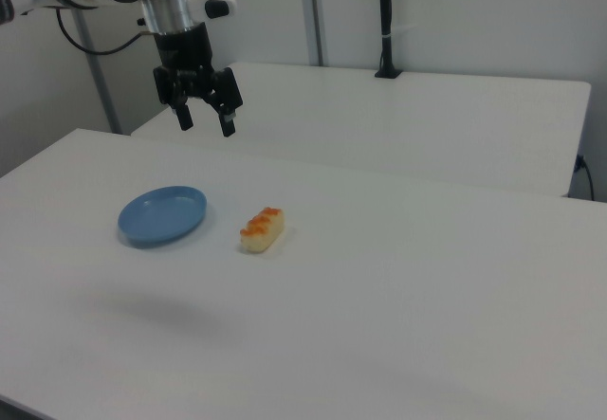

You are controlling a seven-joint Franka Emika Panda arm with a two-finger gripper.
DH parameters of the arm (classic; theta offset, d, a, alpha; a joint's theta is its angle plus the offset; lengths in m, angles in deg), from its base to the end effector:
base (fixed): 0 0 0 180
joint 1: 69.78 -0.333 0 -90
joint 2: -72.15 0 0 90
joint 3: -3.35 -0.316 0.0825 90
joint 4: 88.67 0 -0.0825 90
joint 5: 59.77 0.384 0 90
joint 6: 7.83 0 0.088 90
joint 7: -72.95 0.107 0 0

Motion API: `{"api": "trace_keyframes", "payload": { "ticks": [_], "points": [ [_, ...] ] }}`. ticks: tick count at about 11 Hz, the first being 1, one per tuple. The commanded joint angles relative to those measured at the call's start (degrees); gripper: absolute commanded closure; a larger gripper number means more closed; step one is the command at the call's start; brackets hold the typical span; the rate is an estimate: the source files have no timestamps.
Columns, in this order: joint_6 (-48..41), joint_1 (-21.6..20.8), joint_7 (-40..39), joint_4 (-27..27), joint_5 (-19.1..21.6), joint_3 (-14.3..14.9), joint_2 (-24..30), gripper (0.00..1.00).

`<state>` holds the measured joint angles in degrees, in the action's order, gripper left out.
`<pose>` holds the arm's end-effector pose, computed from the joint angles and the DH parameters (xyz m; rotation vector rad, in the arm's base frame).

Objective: Put the bread on a plate
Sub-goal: 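Move the open gripper toward the orange-topped bread roll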

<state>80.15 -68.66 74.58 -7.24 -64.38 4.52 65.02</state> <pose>0.5890 -0.0316 0.6209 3.0567 -0.1081 -0.0162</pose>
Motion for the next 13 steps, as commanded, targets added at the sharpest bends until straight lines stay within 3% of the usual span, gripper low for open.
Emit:
{"api": "trace_keyframes", "payload": {
  "ticks": [1,13],
  "points": [
    [-0.17,0.11,-0.93,1.45,0.84,0.23,1.41,0.00],
    [3.59,0.02,-1.45,1.45,1.10,0.15,0.19,0.00]
  ]
}}
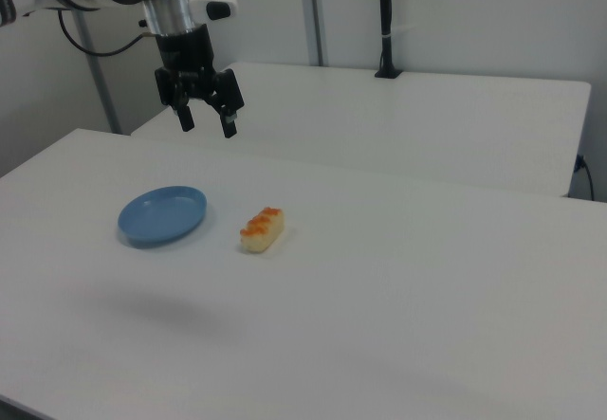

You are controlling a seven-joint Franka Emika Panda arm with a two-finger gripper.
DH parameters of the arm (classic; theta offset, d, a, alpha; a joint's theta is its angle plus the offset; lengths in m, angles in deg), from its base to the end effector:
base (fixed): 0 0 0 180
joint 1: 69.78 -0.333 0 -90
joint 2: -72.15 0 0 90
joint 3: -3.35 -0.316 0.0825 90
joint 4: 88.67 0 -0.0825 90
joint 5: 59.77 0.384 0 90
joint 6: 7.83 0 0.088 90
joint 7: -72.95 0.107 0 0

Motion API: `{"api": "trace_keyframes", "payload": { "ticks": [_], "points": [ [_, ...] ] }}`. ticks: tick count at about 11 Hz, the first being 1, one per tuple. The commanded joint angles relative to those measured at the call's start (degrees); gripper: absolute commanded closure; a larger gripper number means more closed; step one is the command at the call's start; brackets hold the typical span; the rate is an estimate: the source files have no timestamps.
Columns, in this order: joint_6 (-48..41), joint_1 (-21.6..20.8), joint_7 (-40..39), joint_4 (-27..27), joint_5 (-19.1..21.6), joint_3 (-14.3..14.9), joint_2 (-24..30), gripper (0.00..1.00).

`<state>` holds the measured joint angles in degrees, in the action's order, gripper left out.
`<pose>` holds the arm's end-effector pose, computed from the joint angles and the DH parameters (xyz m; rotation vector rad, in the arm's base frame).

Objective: Put the bread on a plate
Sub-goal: 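Move the open gripper toward the orange-topped bread roll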

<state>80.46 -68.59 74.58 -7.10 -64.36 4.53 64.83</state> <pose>0.5904 -0.0324 0.6183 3.0569 -0.1095 -0.0168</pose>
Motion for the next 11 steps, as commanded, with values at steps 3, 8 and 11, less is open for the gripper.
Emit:
{"api": "trace_keyframes", "payload": {
  "ticks": [3,8,11],
  "points": [
    [5.22,0.12,-3.47,1.14,1.17,0.14,-1.03,0.00],
    [14.08,1.08,-3.38,1.14,1.17,0.31,-7.60,0.00],
    [18.14,1.44,-3.29,1.14,1.25,0.31,-11.39,0.00]
  ]
}}
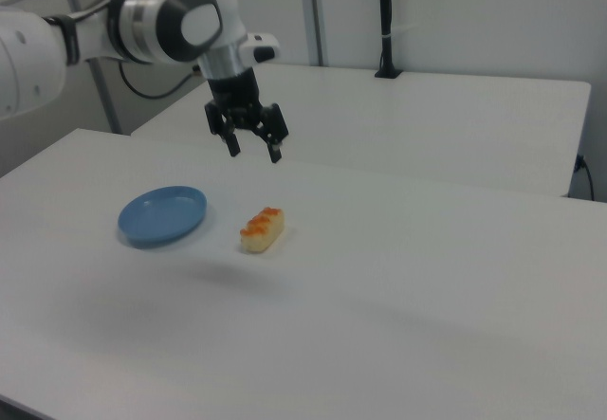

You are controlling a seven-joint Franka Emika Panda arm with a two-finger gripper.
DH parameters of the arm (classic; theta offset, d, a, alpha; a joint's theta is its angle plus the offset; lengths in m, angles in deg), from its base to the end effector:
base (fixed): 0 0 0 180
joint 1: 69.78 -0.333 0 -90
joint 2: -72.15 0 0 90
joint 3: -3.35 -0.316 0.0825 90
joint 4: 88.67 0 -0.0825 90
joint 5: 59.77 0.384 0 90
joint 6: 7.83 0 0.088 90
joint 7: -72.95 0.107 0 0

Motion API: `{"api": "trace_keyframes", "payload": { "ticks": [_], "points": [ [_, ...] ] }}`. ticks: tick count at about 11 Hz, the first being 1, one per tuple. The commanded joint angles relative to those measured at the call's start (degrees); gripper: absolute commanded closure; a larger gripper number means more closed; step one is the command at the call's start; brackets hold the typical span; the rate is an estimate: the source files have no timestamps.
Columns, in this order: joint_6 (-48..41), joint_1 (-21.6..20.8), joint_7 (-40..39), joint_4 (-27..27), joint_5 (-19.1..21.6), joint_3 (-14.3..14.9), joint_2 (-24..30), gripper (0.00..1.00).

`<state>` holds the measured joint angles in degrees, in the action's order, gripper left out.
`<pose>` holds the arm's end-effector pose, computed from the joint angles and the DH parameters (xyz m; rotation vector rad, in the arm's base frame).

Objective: Put the bread on a plate
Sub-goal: 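Lower the gripper over the bread roll and close on it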

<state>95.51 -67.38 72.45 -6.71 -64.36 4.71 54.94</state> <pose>0.6584 -0.0479 0.5307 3.0509 -0.0609 0.1063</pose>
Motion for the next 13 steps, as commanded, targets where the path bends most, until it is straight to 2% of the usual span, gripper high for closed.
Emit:
{"api": "trace_keyframes", "payload": {
  "ticks": [1,5,13],
  "points": [
    [4.06,0.23,-1.08,0.75,1.25,0.14,-2.64,0.00],
    [8.45,0.14,-0.73,0.57,1.25,0.14,-8.00,0.00],
    [12.85,-0.29,-0.65,0.57,0.81,-0.47,-14.07,0.00]
  ]
}}
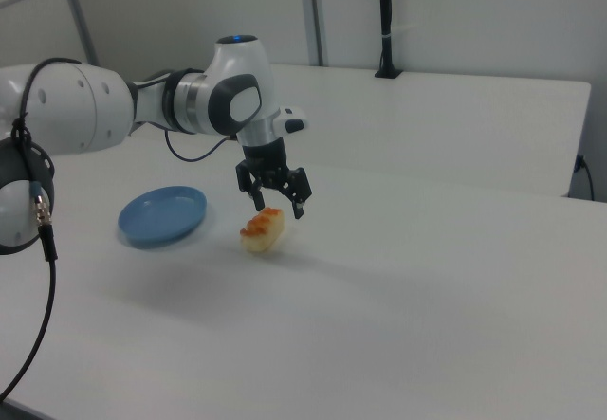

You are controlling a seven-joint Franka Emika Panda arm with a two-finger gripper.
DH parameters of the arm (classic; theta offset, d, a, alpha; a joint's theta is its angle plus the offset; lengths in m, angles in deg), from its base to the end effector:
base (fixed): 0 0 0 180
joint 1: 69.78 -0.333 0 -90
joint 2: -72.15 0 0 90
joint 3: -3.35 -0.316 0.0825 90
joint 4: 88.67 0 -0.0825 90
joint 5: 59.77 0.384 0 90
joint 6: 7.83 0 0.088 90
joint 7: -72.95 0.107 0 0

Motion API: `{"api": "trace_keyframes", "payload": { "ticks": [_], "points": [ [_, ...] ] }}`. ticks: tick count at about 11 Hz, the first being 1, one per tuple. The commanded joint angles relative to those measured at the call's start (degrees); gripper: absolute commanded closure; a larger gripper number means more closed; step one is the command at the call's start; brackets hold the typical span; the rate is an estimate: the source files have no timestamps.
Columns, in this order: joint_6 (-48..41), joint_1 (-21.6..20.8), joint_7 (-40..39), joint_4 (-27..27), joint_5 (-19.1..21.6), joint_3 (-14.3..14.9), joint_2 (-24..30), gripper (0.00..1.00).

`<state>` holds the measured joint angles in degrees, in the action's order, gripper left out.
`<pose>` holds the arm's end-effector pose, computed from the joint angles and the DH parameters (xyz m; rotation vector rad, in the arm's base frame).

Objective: Put the bread on a plate
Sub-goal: 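Lower the gripper over the bread roll and close on it, then lift the bread roll and carry it onto the blue plate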

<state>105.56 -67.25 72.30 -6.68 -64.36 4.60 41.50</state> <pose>0.7060 -0.0490 0.3856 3.0561 -0.0308 0.0151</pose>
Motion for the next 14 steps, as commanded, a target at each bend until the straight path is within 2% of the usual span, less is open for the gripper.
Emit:
{"api": "trace_keyframes", "payload": {
  "ticks": [1,5,9,12,14],
  "points": [
    [2.98,-1.04,-0.14,0.36,0.90,-0.72,-1.17,0.00],
    [5.16,-5.25,2.14,0.10,0.73,-1.16,-4.15,0.00],
    [9.75,-4.91,2.50,-0.51,0.38,-0.64,-7.50,0.00],
    [9.75,-4.91,2.94,-0.25,0.90,-0.63,-7.50,0.14],
    [9.75,-5.00,4.51,-0.08,1.08,-0.63,-7.50,0.37]
  ]
}}
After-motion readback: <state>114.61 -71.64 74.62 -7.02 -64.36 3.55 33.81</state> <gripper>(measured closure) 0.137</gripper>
